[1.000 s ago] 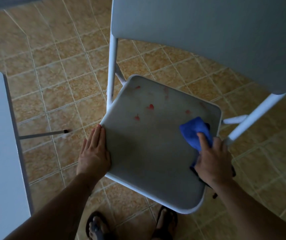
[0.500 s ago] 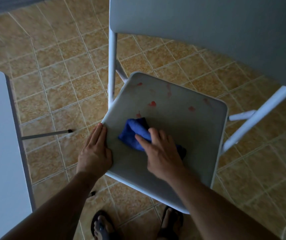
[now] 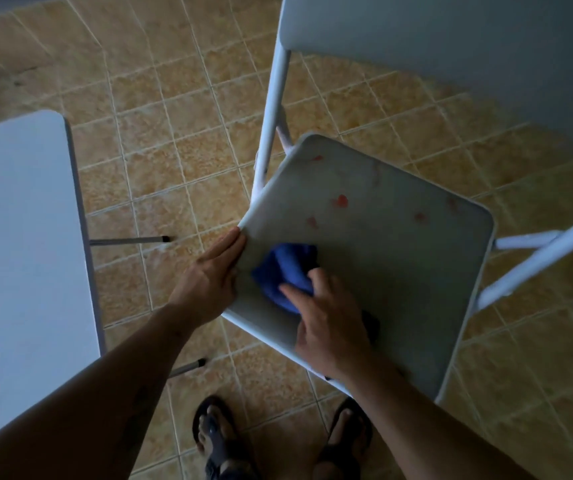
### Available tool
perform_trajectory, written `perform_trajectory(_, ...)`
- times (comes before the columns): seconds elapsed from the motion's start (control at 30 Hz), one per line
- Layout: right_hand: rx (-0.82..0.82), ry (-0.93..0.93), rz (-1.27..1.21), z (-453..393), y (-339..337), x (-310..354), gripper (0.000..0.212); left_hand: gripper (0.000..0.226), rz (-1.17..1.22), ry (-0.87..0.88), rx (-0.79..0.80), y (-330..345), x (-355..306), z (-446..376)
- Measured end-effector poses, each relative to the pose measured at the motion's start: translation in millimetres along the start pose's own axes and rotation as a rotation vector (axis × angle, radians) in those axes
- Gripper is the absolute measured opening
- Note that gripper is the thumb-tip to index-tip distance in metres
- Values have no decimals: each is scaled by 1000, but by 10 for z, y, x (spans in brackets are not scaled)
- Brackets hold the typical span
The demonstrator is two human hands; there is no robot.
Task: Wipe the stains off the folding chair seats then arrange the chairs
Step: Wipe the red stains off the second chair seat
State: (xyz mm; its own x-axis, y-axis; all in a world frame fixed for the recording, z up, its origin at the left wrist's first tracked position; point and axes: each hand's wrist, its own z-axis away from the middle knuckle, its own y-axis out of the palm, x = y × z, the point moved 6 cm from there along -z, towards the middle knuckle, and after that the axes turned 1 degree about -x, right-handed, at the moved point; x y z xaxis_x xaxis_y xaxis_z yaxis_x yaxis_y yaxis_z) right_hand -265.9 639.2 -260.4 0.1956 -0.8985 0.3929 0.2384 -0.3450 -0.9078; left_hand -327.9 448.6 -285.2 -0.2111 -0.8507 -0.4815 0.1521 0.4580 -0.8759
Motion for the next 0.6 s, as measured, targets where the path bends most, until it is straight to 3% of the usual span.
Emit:
perform_trajectory(0.07, 101, -154, 22, 89, 52, 123, 60, 57, 10, 4, 6, -11, 40, -2)
perform_trajectory(0.17, 130, -222, 55, 139, -81, -116, 53, 59, 77, -69, 15, 47, 84, 41)
perform_trajectory(0.23, 79, -153, 78, 166, -220, -455, 51, 62, 126, -109, 11, 71, 47, 58)
perform_trajectory(0.33, -1, 119, 103, 152, -395, -915, 54, 65, 93, -214, -25, 20, -25, 54)
perform_trajectory(0.43, -23, 300, 140, 51, -442, -957, 60, 64, 46, -254, -91, -21, -138, -35)
perform_trajectory(0.5, -29, 308, 143, -16, -406, -809, 67, 62, 25, -222, -117, -10, -217, -147)
perform_trajectory(0.6, -25, 111, 128, -85, -269, -453, 78, 67, 78, -252, -124, 88, -275, -318)
